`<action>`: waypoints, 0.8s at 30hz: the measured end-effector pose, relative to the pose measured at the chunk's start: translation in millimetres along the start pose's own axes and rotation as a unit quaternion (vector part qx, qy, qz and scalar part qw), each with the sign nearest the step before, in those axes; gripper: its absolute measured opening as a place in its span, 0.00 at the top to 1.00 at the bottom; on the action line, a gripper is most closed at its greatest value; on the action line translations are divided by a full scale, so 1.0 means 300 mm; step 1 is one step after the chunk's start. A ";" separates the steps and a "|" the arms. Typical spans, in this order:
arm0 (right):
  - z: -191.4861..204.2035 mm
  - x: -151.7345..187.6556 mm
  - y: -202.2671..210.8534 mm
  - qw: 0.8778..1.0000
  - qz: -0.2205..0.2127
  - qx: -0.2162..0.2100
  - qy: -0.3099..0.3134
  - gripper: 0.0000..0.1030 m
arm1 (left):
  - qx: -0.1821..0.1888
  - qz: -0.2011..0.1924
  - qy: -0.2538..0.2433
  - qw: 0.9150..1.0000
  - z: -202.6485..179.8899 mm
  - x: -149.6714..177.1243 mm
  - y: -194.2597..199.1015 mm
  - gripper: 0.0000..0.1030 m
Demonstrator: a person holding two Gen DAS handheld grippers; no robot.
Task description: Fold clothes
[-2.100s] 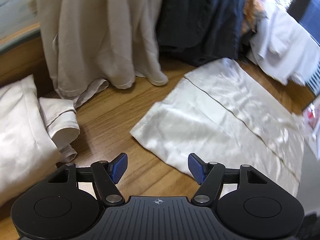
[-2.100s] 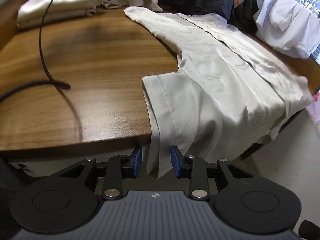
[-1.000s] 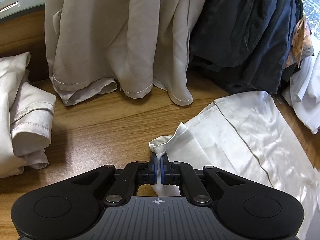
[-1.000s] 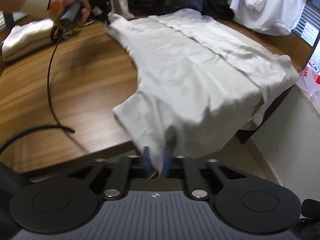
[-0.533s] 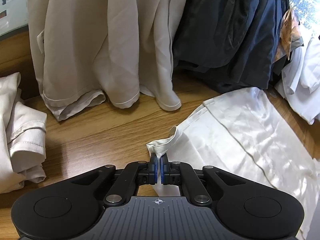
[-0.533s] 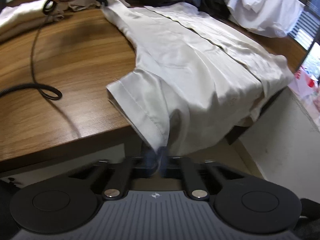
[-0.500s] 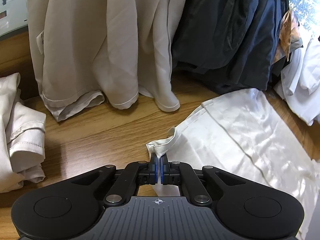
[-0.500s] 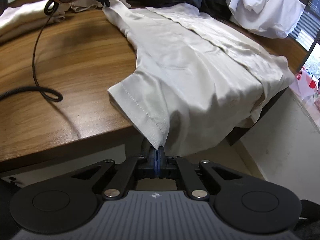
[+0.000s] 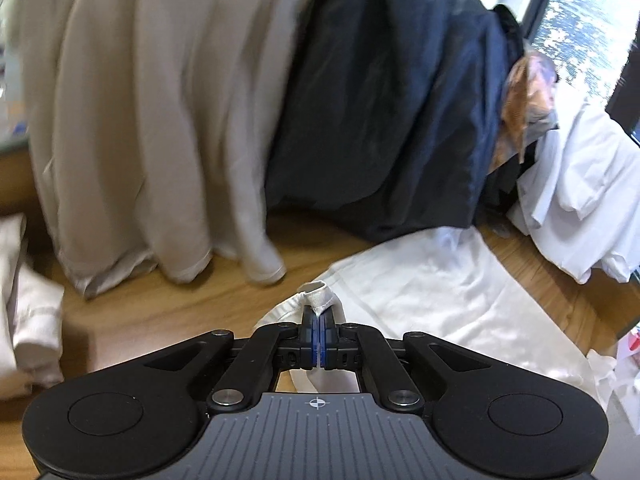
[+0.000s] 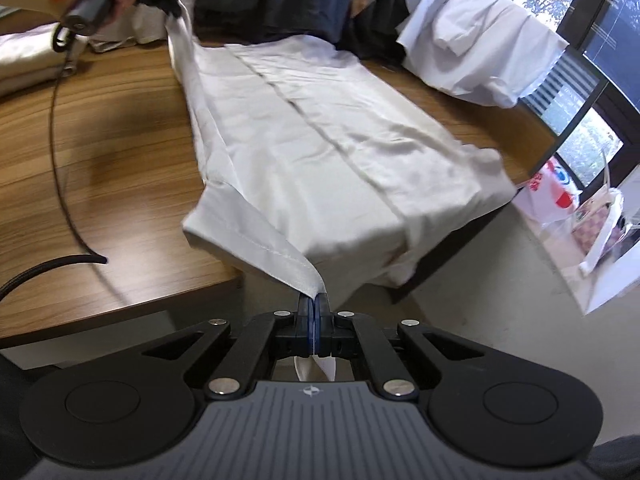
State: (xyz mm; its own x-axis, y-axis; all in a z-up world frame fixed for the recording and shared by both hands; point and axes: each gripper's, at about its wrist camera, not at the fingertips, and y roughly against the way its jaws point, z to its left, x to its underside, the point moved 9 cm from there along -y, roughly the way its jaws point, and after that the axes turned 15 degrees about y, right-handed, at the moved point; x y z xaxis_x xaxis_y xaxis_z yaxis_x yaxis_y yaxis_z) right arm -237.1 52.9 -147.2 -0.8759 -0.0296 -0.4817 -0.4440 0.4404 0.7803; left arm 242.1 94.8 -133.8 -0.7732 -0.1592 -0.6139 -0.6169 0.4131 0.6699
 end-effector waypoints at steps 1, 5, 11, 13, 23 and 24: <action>-0.033 -0.007 -0.013 1.000 0.002 0.001 0.003 0.99 | -0.002 -0.004 -0.007 1.000 -0.024 -0.006 -0.002 0.97; -0.154 -0.031 -0.098 1.000 0.009 0.001 0.023 0.99 | -0.027 -0.006 -0.010 1.000 -0.076 -0.019 -0.042 0.97; -0.298 -0.055 -0.274 0.998 0.020 -0.035 0.048 0.99 | -0.082 0.001 -0.009 0.997 -0.106 -0.018 -0.139 0.97; -0.334 -0.060 -0.330 0.997 0.024 -0.054 0.051 0.99 | -0.098 0.004 -0.014 0.995 -0.119 -0.012 -0.175 0.96; -0.420 -0.053 -0.534 0.989 0.050 -0.134 0.037 0.99 | -0.155 0.022 -0.029 0.987 -0.170 0.020 -0.340 0.96; -0.427 -0.053 -0.542 0.988 0.052 -0.140 0.035 0.99 | -0.160 0.024 -0.032 0.986 -0.176 0.022 -0.353 0.96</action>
State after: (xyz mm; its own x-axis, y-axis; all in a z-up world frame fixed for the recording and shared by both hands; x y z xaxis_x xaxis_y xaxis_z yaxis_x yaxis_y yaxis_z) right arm -175.2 -133.0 -215.3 -0.9259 -0.0638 -0.3724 -0.3777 0.1793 0.9084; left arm 294.6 2.7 -186.9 -0.7977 -0.0855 -0.5969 -0.6030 0.1130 0.7897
